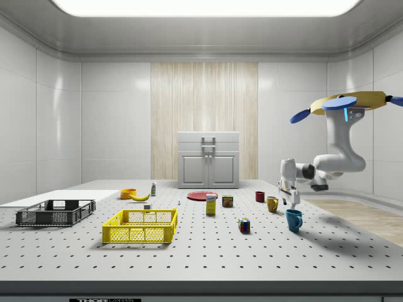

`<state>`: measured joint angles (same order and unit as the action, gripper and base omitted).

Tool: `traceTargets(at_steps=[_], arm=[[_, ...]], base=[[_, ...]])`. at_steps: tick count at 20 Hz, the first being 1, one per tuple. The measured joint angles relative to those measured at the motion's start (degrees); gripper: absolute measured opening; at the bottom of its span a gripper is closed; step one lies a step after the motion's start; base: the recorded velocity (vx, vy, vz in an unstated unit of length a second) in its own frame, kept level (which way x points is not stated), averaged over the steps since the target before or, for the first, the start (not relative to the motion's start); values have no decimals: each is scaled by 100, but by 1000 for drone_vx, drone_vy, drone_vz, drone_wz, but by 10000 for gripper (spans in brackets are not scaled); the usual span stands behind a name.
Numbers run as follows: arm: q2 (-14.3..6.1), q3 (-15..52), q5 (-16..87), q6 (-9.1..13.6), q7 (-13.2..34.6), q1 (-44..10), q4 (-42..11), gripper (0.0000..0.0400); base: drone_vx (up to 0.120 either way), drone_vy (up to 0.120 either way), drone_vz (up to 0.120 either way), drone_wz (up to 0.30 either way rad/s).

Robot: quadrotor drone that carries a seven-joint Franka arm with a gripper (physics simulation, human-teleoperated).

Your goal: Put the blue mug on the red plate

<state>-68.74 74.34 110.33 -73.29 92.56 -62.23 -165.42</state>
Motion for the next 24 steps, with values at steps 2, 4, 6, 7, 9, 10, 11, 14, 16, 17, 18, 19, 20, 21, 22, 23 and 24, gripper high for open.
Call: traceTargets(at_steps=[2, 4, 6, 7, 9, 10, 11, 14, 16, 17, 18, 19, 20, 21, 22, 23, 24], arm=[[-80, -87, 65, -103, -6, 4, 16, 400], [-151, -156, 116, -193, -7, 2, 32, 400], [-216, -205, 145, -268, -6, 10, 32, 400], [-258, -234, 156, -306, -7, 39, 7, 400], [-335, -281, 171, -373, -9, 98, -42, 400], [-368, -298, 175, -403, -8, 118, -60, 400], [-399, -310, 176, -429, -6, 132, -75, 400], [-499, -427, 263, -550, -14, 162, -81, 400], [-561, -521, 341, -636, -21, 170, -69, 400], [-590, -554, 366, -674, -34, 183, -64, 400], [-620, -579, 383, -710, -58, 206, -59, 400], [-647, -598, 396, -742, -77, 224, -55, 400], [-670, -613, 406, -770, -92, 238, -51, 400], [-692, -624, 412, -795, -103, 248, -47, 400], [-711, -633, 416, -817, -112, 255, -44, 400], [-732, -638, 416, -840, -128, 269, -41, 400], [-752, -640, 415, -861, -143, 283, -38, 400]], base=[[0, 0, 0, 0], [0, 0, 0, 0], [0, 0, 0, 0], [0, 0, 0, 0], [0, 0, 0, 0], [0, 0, 0, 0], [0, 0, 0, 0], [0, 0, 0, 0], [0, 0, 0, 0], [0, 0, 0, 0], [0, 0, 0, 0], [0, 0, 0, 0], [0, 0, 0, 0], [0, 0, 0, 0], [0, 0, 0, 0], [0, 0, 0, 0], [0, 0, 0, 0]])
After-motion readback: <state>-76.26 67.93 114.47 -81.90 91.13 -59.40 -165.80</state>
